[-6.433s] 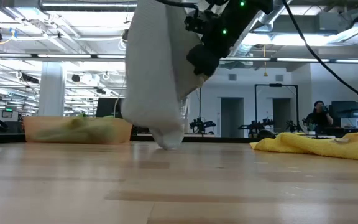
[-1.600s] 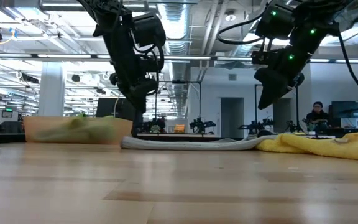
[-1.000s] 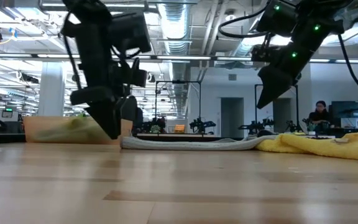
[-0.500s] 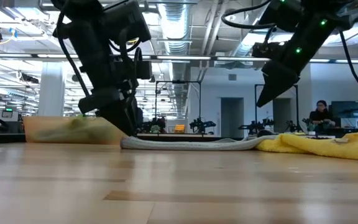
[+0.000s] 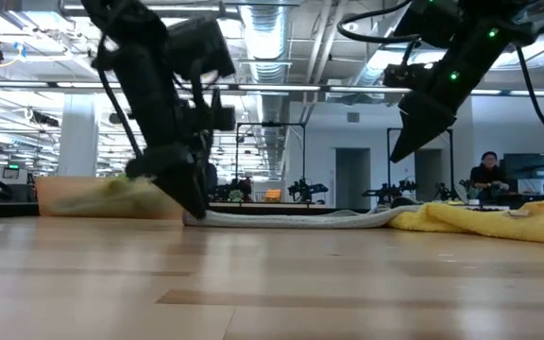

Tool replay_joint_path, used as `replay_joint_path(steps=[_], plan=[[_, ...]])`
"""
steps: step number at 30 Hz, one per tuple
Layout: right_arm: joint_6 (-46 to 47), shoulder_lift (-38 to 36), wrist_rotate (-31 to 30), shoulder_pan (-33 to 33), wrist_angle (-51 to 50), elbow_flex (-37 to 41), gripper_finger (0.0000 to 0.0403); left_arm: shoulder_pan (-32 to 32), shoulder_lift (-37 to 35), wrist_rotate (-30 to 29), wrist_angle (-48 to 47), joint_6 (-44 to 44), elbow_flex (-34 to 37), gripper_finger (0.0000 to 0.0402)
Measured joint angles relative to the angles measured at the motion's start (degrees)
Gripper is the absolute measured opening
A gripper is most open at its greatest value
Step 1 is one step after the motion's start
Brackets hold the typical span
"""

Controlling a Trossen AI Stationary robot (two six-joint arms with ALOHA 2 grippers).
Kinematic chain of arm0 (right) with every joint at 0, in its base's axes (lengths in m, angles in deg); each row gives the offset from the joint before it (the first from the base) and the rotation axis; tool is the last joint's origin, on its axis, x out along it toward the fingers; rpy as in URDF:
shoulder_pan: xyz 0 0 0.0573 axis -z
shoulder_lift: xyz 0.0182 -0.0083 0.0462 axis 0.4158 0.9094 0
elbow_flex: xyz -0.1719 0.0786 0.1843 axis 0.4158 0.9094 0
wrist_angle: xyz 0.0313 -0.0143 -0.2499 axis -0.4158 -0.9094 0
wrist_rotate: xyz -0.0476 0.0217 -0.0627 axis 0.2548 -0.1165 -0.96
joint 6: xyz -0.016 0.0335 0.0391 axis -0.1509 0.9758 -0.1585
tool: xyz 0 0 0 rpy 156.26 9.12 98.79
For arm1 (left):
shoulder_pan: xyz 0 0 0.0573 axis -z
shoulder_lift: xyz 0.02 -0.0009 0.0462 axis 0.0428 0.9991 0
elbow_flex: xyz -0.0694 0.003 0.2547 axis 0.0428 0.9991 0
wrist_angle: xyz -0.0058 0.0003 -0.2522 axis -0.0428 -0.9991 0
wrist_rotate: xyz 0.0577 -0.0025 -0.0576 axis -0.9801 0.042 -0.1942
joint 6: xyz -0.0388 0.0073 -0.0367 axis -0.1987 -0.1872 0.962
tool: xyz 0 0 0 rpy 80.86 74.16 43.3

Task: Fold microfiber towels
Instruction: Fold the gray microfiber cloth

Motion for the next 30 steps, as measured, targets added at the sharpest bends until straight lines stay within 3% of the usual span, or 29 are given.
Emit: replay_joint_path(steps=[4, 12, 15, 20, 30], plan=[[0.0, 0.0, 0.0, 0.0, -0.3, 0.0, 0.0195, 0.0, 1.6, -3.0, -0.3, -0.6, -0.4, 0.0134], [0.1, 0.0, 0.1, 0.0, -0.5, 0.0, 0.0194, -0.2, 3.2, -3.4, -0.5, 0.1, -0.5, 0.0130], [0.1, 0.0, 0.1, 0.0, -0.7, 0.0, 0.0194, -0.2, 3.2, -3.4, -0.5, 0.7, -0.5, 0.0103], [0.1, 0.0, 0.1, 0.0, -1.0, 0.0, 0.0195, -0.2, 3.4, -3.8, -0.8, 2.2, -1.0, 0.0016], [0.0, -0.2, 0.1, 0.0, -8.4, -1.4, 0.0190, -2.3, 3.7, -4.3, -6.7, -8.7, -11.2, 0.0003]])
